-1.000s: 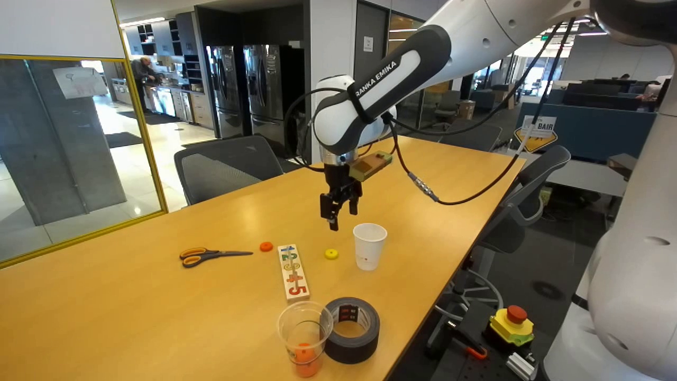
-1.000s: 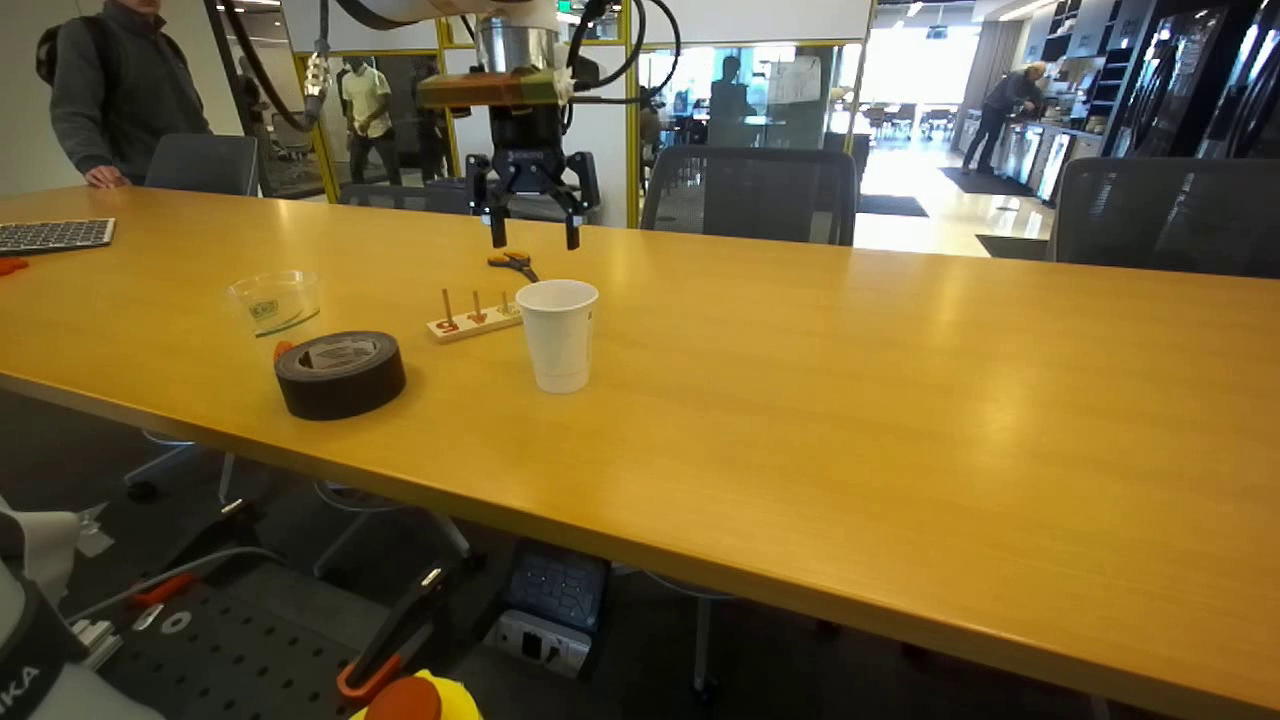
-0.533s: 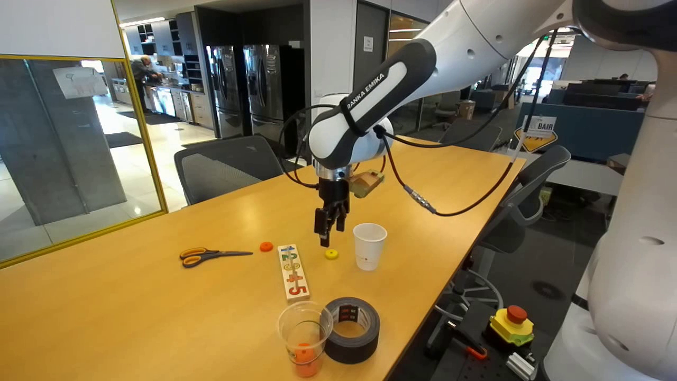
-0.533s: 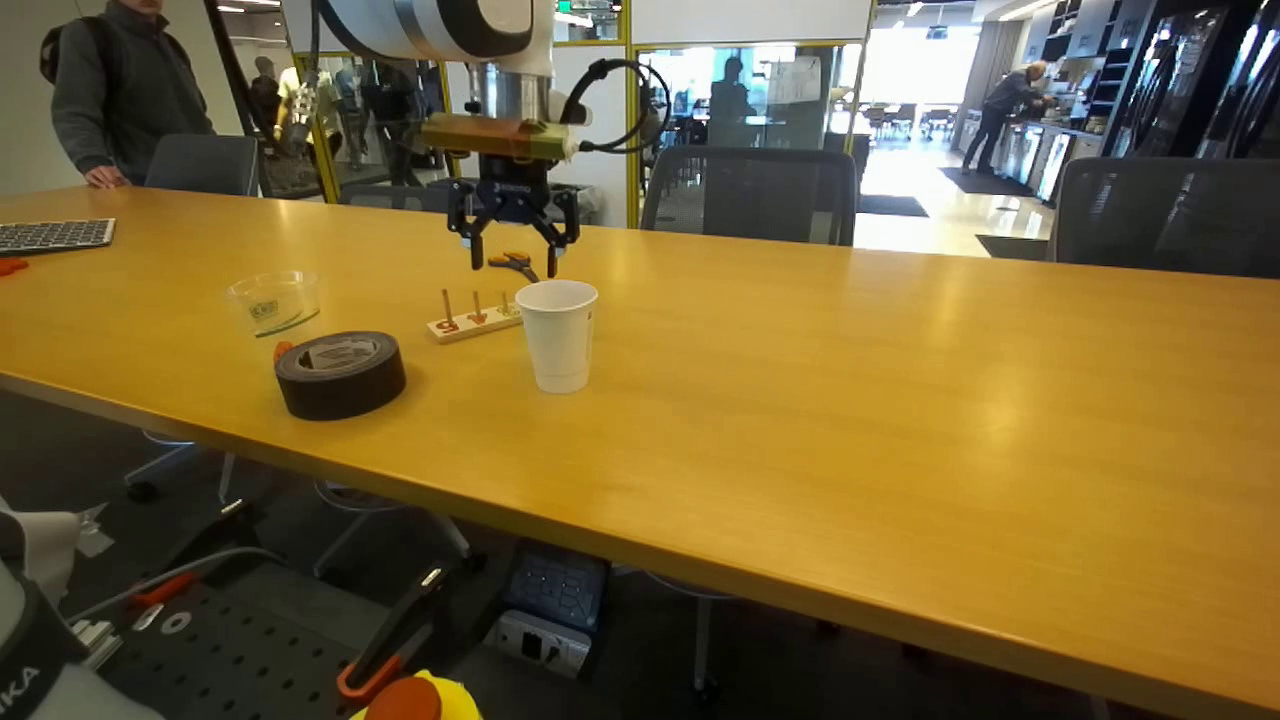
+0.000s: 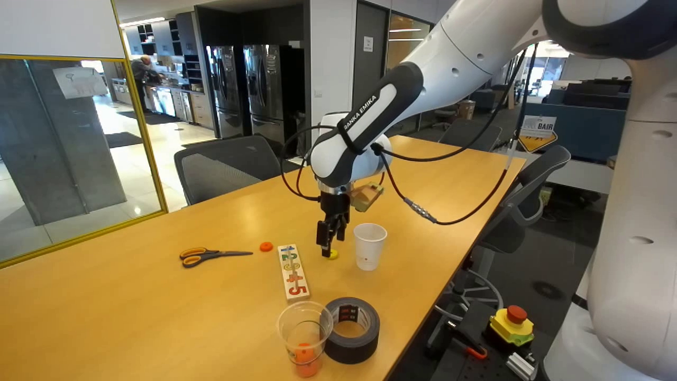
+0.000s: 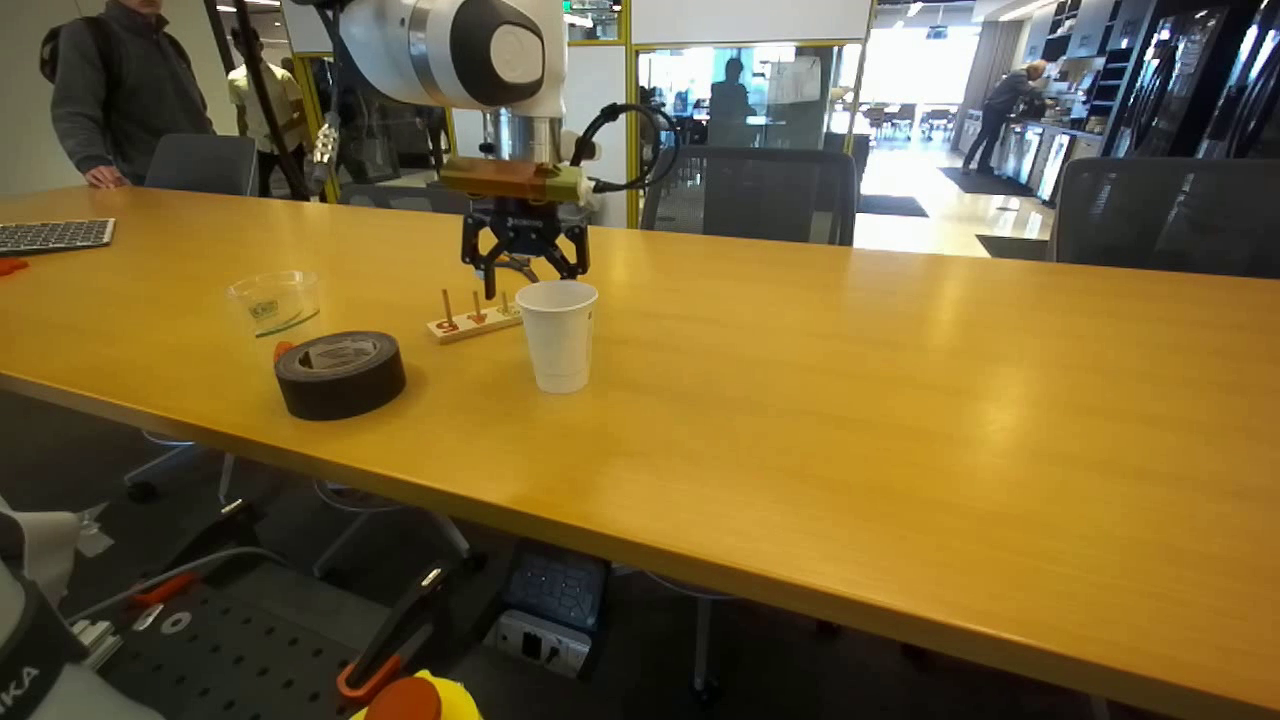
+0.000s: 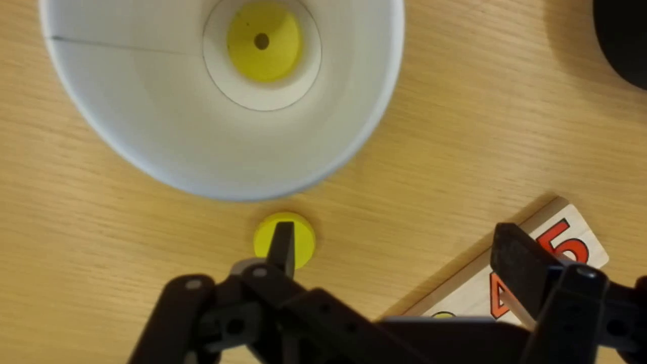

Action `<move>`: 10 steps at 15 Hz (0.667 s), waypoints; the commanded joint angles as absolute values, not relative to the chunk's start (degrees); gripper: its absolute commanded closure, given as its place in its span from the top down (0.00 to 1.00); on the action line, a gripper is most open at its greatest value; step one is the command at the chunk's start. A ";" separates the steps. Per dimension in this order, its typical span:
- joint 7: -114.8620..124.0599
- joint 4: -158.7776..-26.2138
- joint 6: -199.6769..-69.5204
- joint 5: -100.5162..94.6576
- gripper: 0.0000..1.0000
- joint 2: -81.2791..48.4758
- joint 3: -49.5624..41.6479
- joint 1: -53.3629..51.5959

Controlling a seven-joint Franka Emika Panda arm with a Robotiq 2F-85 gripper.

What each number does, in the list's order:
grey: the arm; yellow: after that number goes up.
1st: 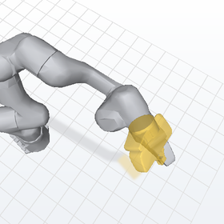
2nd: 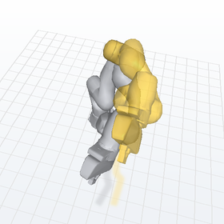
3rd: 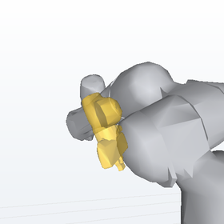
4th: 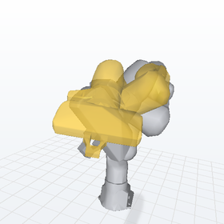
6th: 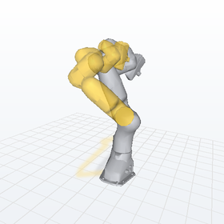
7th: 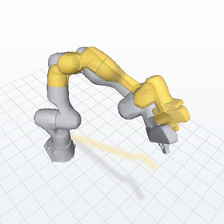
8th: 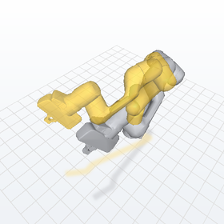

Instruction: Pick up the orange tokens from the table and put them in the colourless cup. Pick up the yellow tokens from the table and put them in the white cup.

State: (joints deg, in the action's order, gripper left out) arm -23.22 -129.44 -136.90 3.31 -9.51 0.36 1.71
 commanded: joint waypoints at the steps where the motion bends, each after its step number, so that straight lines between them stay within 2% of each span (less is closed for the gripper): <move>1: -24.20 -127.35 -138.93 2.42 1.00 -12.13 0.78 2.23; 10: -19.63 -123.69 -143.33 -4.70 1.00 -17.72 -0.54 2.01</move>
State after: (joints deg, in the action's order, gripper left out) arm -21.82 -126.02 -142.05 -2.01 -15.74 -0.19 1.82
